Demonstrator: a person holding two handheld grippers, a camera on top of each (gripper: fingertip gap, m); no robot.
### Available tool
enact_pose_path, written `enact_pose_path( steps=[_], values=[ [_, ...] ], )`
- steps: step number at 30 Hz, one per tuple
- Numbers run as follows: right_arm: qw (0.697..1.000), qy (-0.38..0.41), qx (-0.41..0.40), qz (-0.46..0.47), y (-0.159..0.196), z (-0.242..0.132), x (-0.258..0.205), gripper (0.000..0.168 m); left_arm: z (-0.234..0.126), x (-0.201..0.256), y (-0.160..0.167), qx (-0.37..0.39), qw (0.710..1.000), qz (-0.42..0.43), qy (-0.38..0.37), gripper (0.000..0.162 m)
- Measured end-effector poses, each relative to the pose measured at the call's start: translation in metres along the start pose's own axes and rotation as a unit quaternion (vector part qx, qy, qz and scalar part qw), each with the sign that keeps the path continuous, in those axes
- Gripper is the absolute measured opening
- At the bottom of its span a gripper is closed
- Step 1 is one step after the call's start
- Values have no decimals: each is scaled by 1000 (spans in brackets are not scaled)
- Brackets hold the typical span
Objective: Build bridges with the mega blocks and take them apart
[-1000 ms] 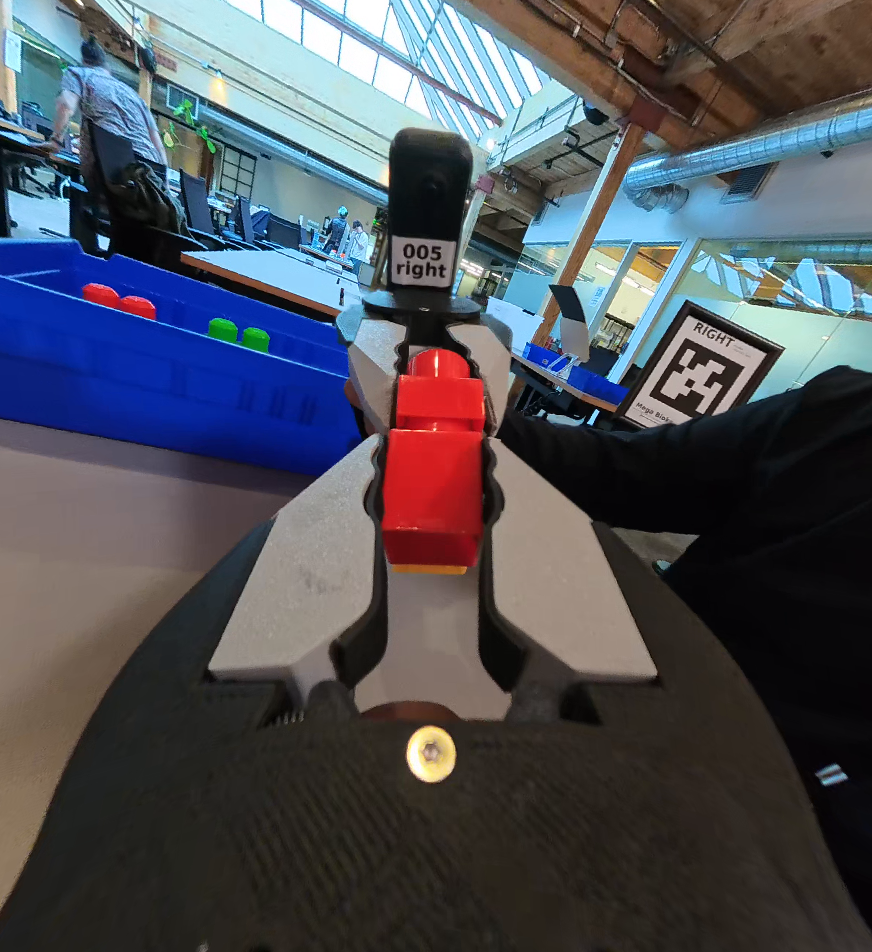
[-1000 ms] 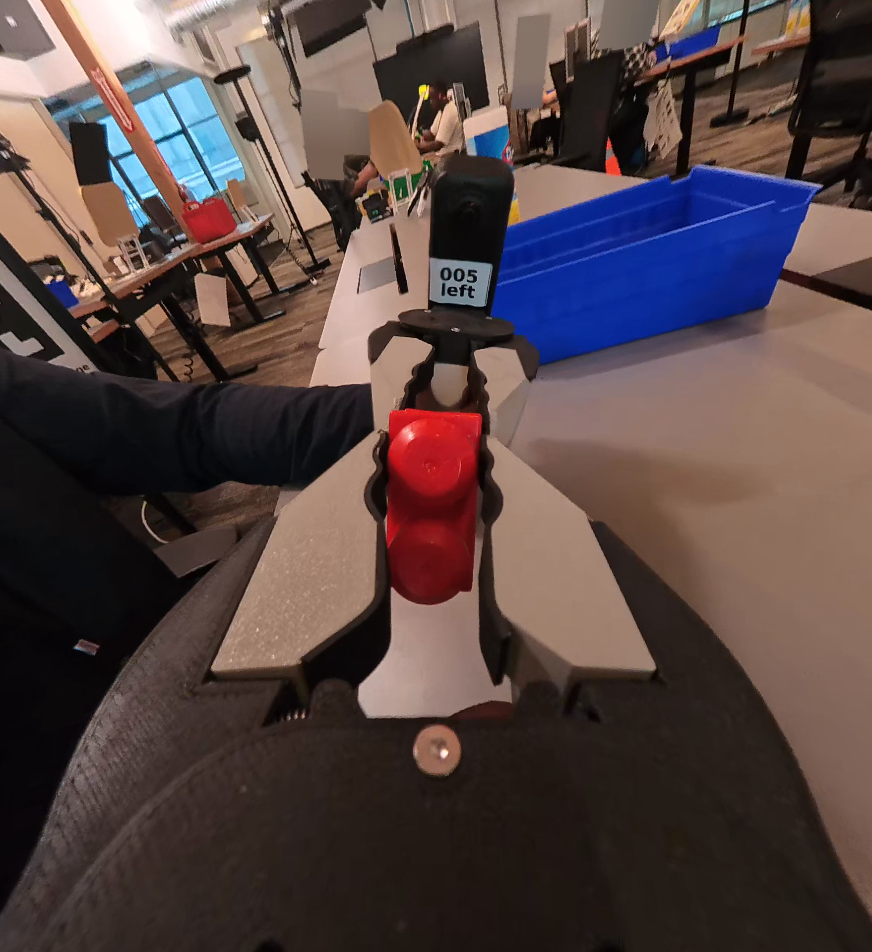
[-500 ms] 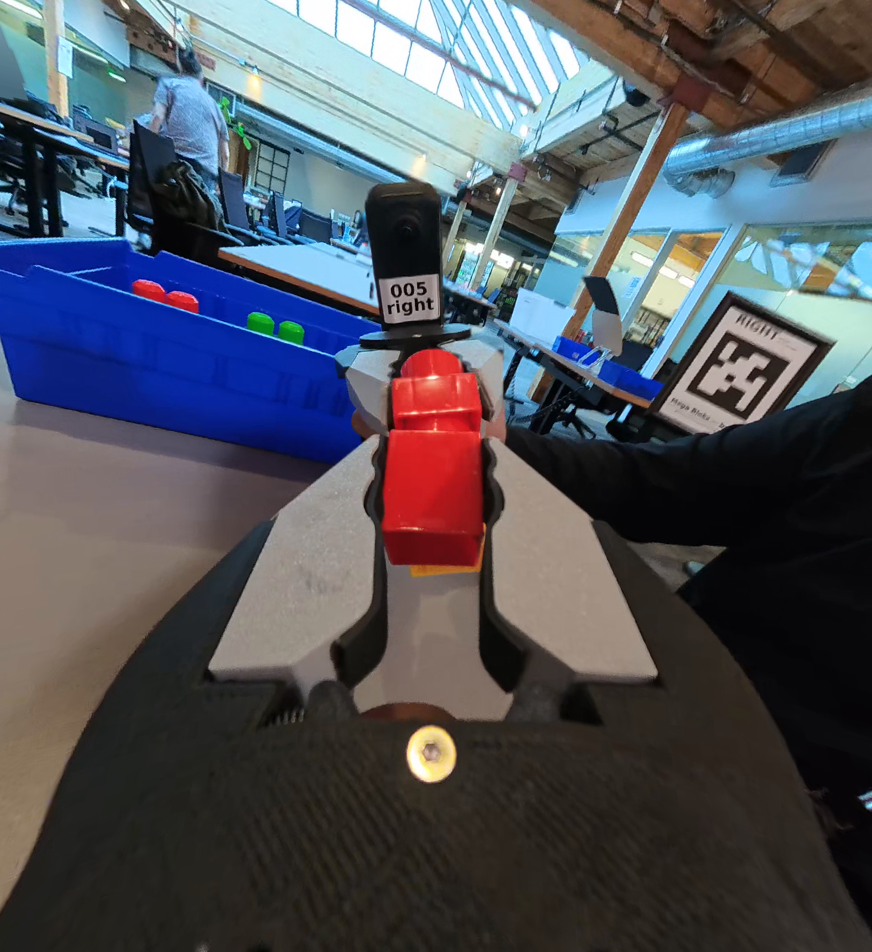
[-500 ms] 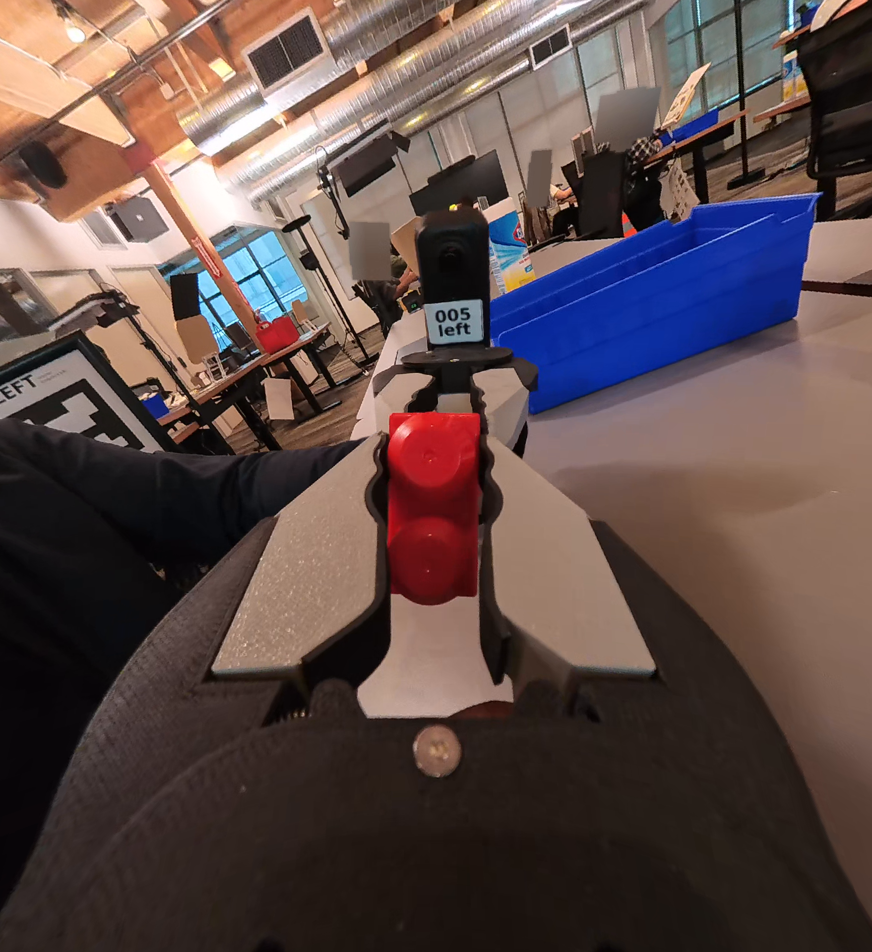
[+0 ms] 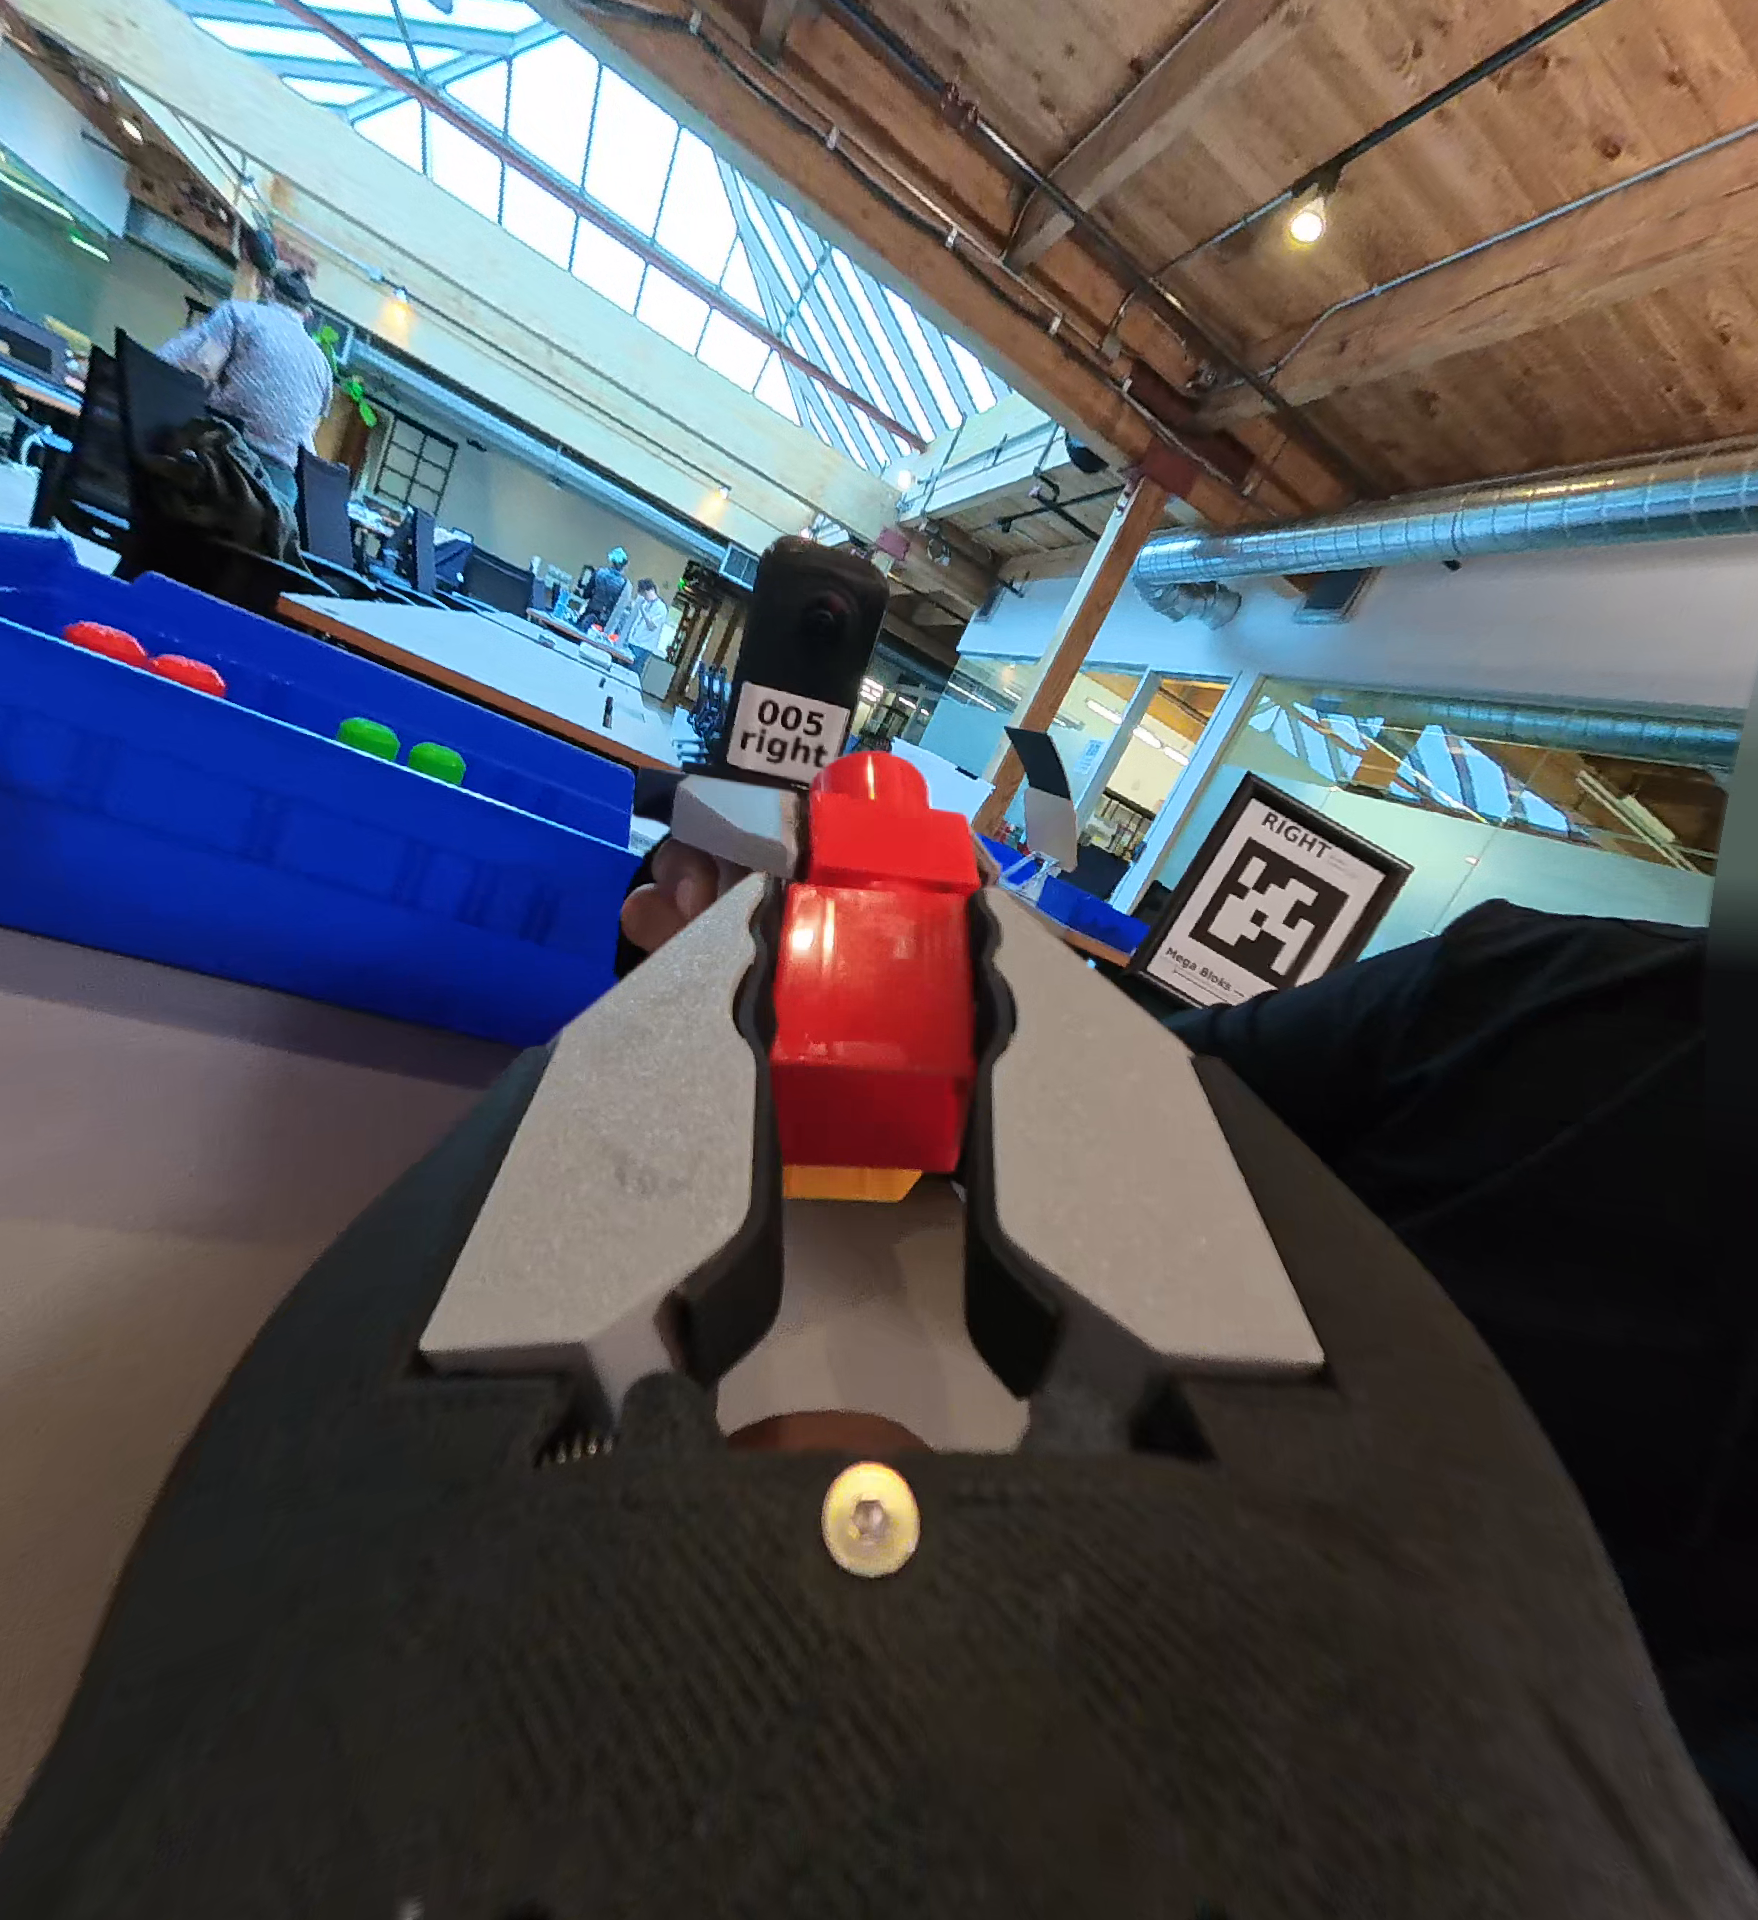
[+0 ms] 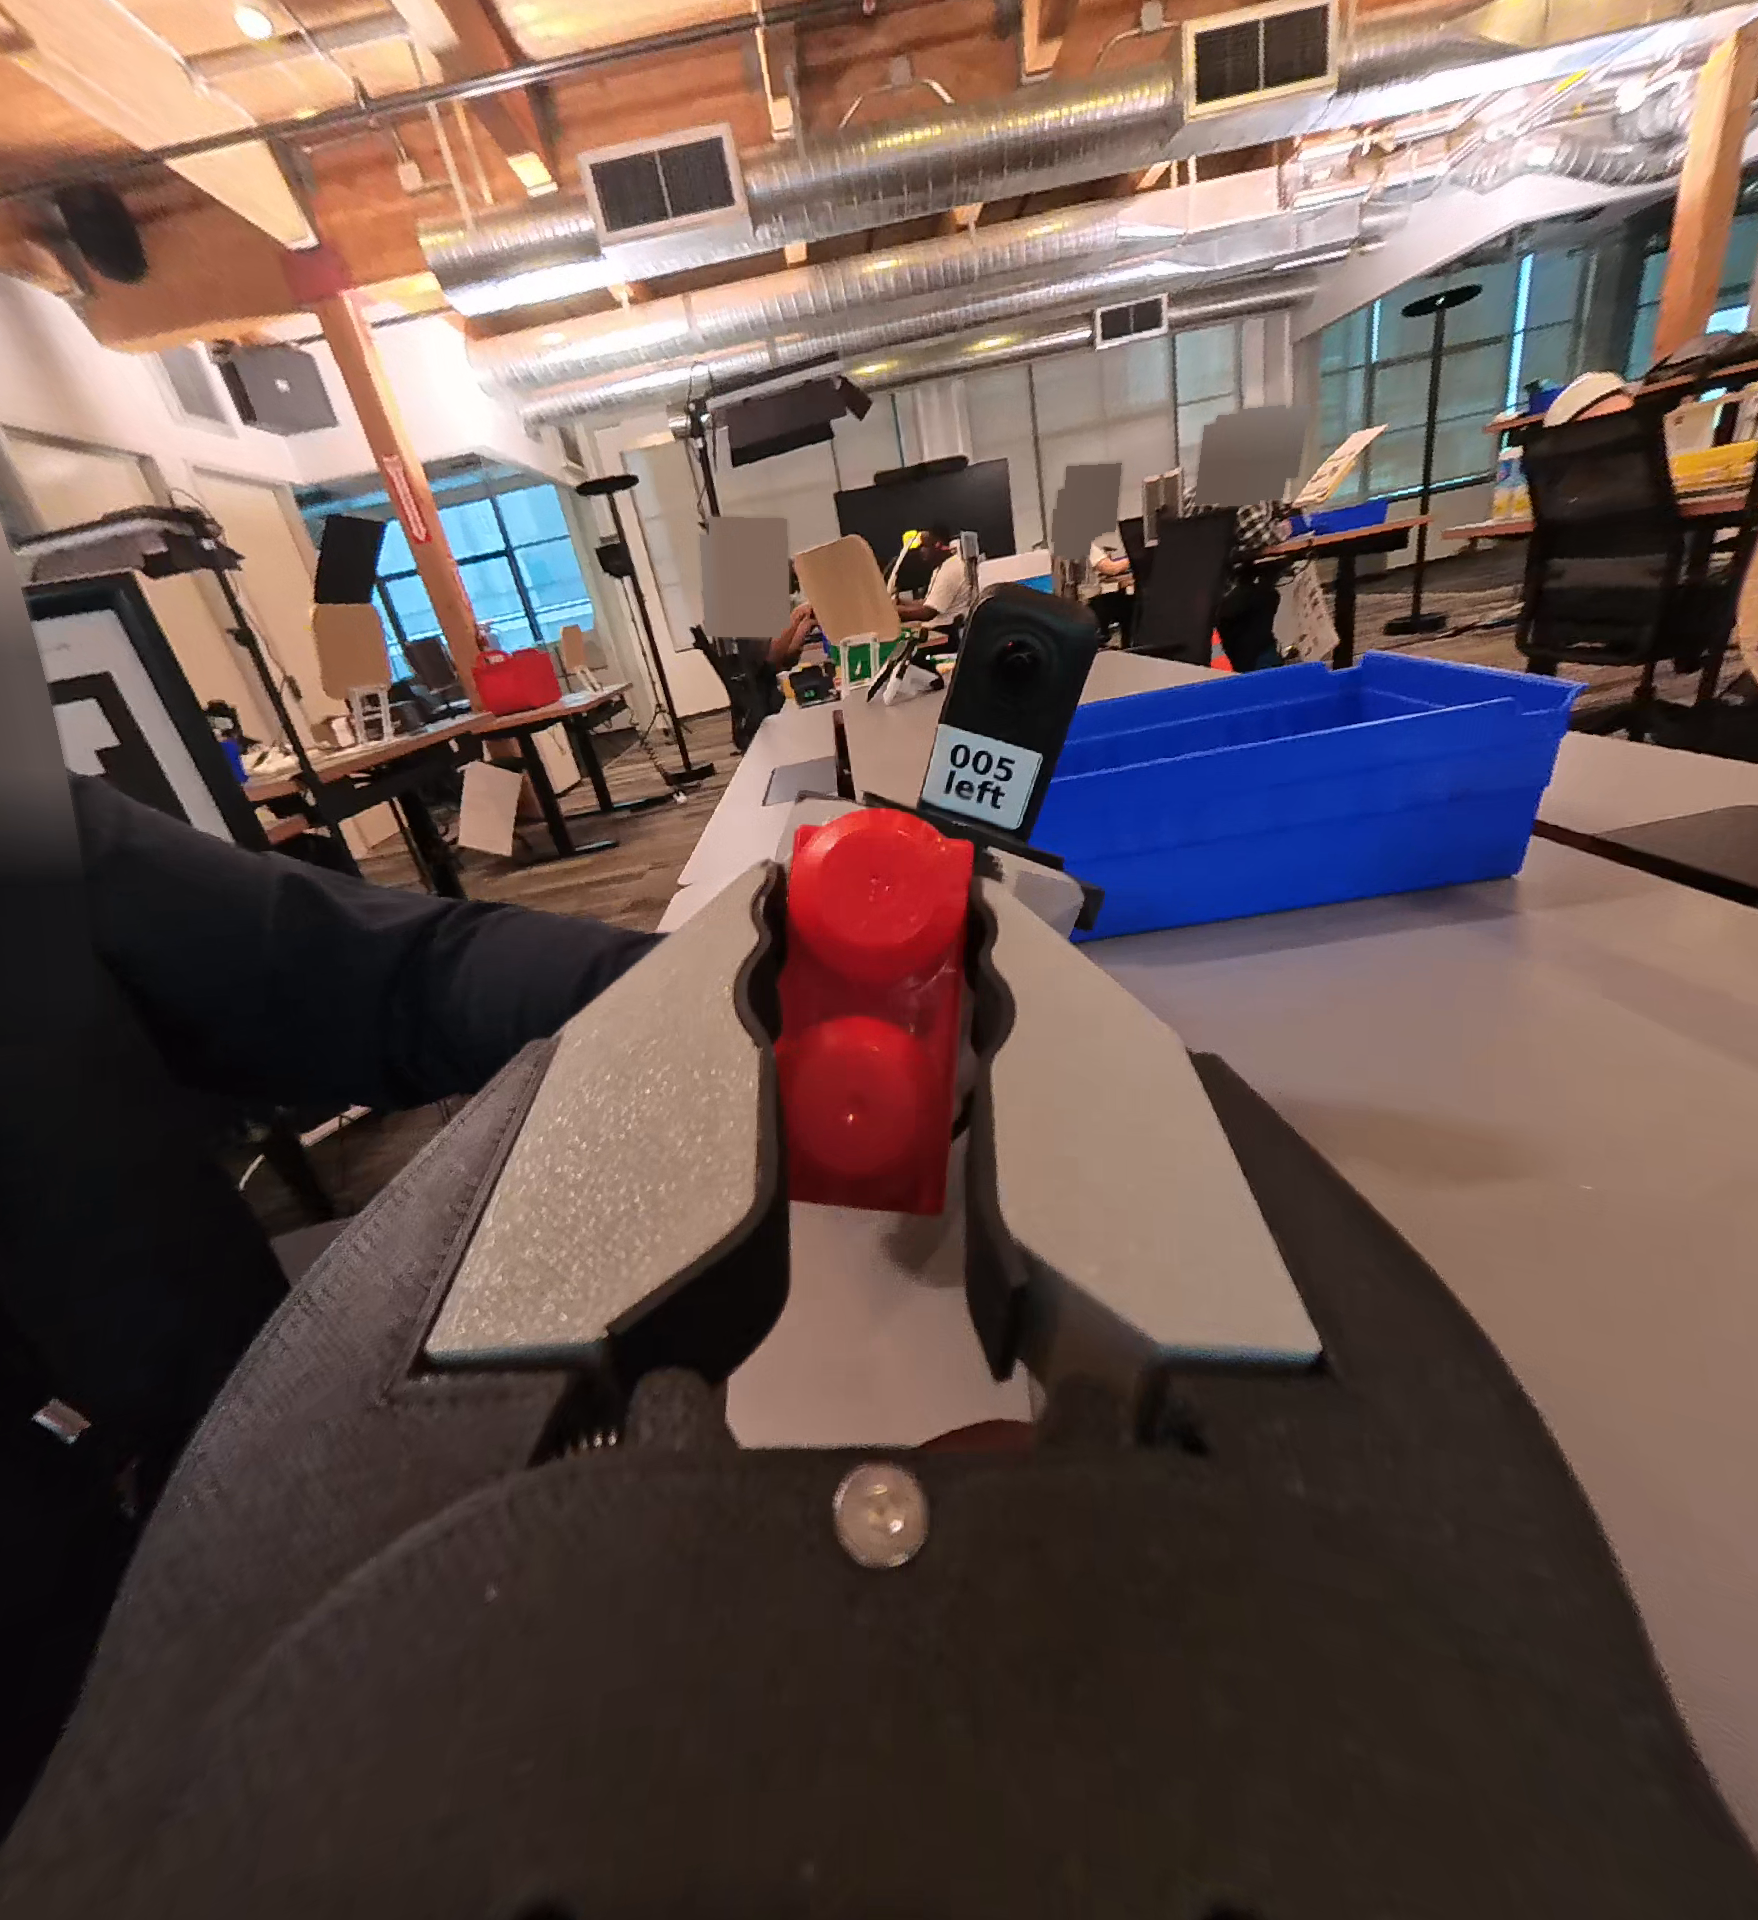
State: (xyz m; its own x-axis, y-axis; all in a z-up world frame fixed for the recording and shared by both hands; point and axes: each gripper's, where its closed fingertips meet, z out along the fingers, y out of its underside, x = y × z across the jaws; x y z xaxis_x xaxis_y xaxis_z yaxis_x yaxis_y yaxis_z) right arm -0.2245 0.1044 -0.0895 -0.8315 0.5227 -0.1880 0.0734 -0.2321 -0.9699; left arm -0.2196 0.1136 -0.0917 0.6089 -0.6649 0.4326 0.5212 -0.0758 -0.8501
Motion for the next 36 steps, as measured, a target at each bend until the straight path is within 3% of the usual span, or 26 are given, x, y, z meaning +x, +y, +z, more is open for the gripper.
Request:
enact_pose_path(
  steps=[6,22,29,36],
  values=[
    [998,7,44,43,-3,0,6,32,0,-5,-3,12,1000,1,-11,33],
    [996,-4,60,64,-1,3,3,32,-1,-1,0,25,998,58,-13,33],
    [994,-21,67,82,-4,3,3,32,2,-1,5,-30,989,139,-43,34],
    [986,-31,87,136,-3,0,11,31,-1,-7,8,-48,985,154,-61,40]
  ],
)
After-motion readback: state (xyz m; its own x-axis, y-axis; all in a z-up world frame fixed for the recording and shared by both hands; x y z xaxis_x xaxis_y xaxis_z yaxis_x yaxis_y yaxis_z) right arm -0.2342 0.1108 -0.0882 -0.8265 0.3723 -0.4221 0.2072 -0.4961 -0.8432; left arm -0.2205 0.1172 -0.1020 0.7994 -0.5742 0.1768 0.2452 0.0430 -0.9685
